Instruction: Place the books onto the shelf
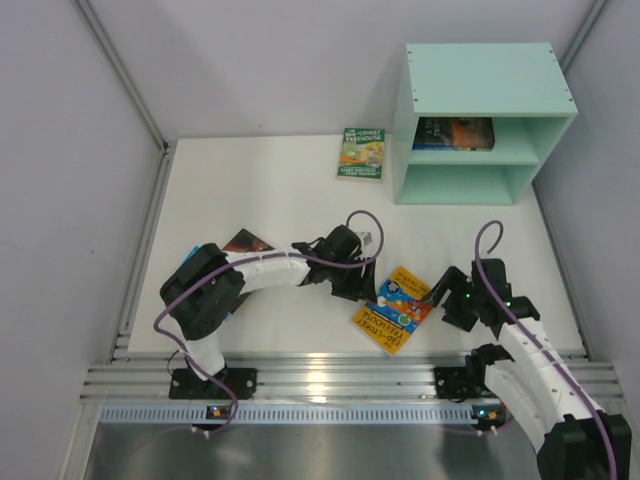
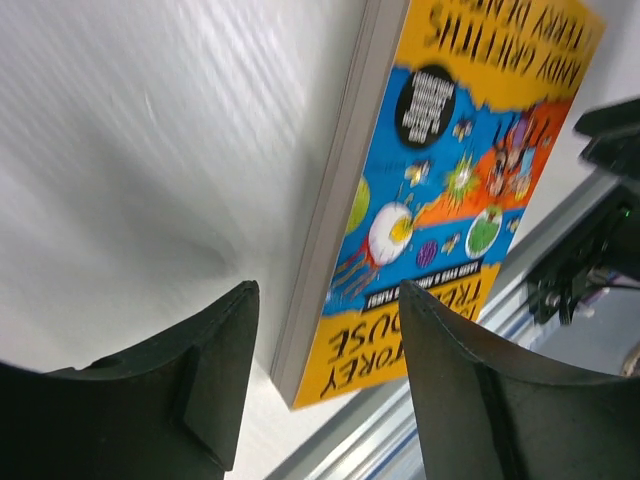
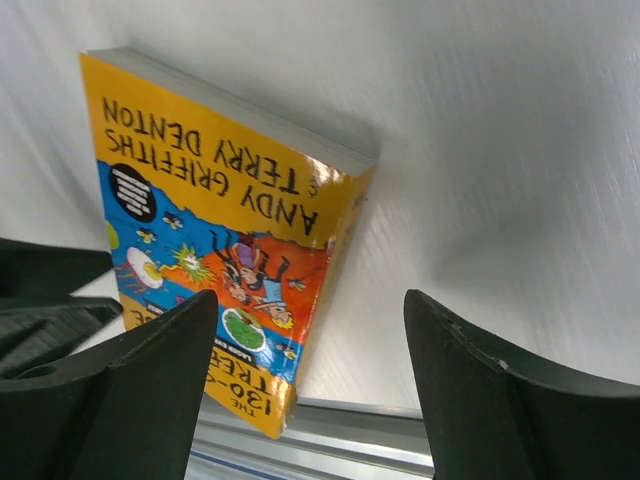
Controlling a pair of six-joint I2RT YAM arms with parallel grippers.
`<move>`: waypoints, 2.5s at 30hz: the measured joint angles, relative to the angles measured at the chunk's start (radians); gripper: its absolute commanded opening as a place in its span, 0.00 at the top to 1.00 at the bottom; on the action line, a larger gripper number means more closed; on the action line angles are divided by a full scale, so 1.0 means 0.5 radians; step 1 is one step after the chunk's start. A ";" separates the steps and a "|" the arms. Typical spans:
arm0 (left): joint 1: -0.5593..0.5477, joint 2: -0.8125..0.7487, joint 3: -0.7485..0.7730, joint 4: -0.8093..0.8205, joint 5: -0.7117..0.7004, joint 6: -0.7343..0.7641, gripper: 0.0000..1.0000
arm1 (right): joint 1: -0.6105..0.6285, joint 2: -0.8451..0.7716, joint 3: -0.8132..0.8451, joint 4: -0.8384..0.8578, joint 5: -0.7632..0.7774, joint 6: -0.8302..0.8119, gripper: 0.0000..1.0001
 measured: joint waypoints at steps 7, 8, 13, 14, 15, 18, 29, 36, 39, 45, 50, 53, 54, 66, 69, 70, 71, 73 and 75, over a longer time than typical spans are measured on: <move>0.065 0.203 0.183 0.022 0.034 0.046 0.50 | 0.008 -0.025 -0.089 0.030 -0.002 0.031 0.26; 0.079 0.216 0.182 0.048 0.069 0.035 0.53 | 0.011 -0.032 -0.105 0.046 -0.004 0.046 0.26; 0.147 0.268 0.127 0.203 0.240 -0.019 0.83 | 0.034 -0.106 -0.220 0.223 -0.063 0.140 0.24; 0.161 0.275 0.117 0.243 0.294 -0.036 0.90 | 0.037 -0.119 -0.238 0.264 -0.078 0.151 0.22; 0.179 0.282 0.098 0.291 0.354 -0.056 0.93 | 0.040 -0.119 -0.250 0.296 -0.094 0.163 0.21; 0.254 0.308 0.045 0.393 0.493 -0.112 1.00 | 0.050 -0.072 -0.253 0.385 -0.121 0.173 0.17; 0.414 0.349 -0.112 0.664 0.746 -0.246 1.00 | 0.233 0.055 -0.308 0.737 -0.177 0.249 0.10; 0.489 0.381 -0.210 0.853 0.876 -0.338 1.00 | 0.484 0.258 -0.252 0.901 0.038 0.340 0.11; 0.509 0.408 -0.220 0.903 0.929 -0.368 1.00 | 0.569 0.400 -0.172 0.925 0.185 0.367 0.11; 0.525 0.425 -0.259 1.000 0.964 -0.418 1.00 | 0.681 0.537 -0.101 0.993 0.388 0.418 0.11; 0.539 0.424 -0.276 1.016 0.986 -0.426 1.00 | 0.687 0.427 -0.272 1.309 0.381 0.468 0.15; 0.542 0.425 -0.279 1.024 0.986 -0.429 1.00 | 0.691 0.302 -0.394 1.422 0.272 0.532 0.16; 0.542 0.425 -0.279 1.025 0.987 -0.430 1.00 | 0.693 0.262 -0.420 1.430 0.233 0.551 0.16; 0.547 0.420 -0.281 1.025 0.971 -0.434 1.00 | 0.730 0.204 -0.475 1.634 -0.028 0.688 0.48; 0.546 0.419 -0.281 1.025 0.957 -0.433 1.00 | 0.732 0.225 -0.501 1.685 -0.047 0.706 0.65; 0.546 0.414 -0.281 1.020 0.950 -0.433 1.00 | 0.732 0.224 -0.510 1.699 -0.052 0.711 0.77; 0.545 0.409 -0.281 1.011 0.937 -0.432 1.00 | 0.732 0.223 -0.515 1.706 -0.055 0.713 0.83; 0.540 0.394 -0.280 0.983 0.913 -0.426 0.94 | 0.733 0.209 -0.525 1.706 -0.047 0.739 1.00; 0.534 0.372 -0.267 0.924 0.870 -0.403 0.85 | 0.734 0.168 -0.537 1.685 -0.037 0.749 1.00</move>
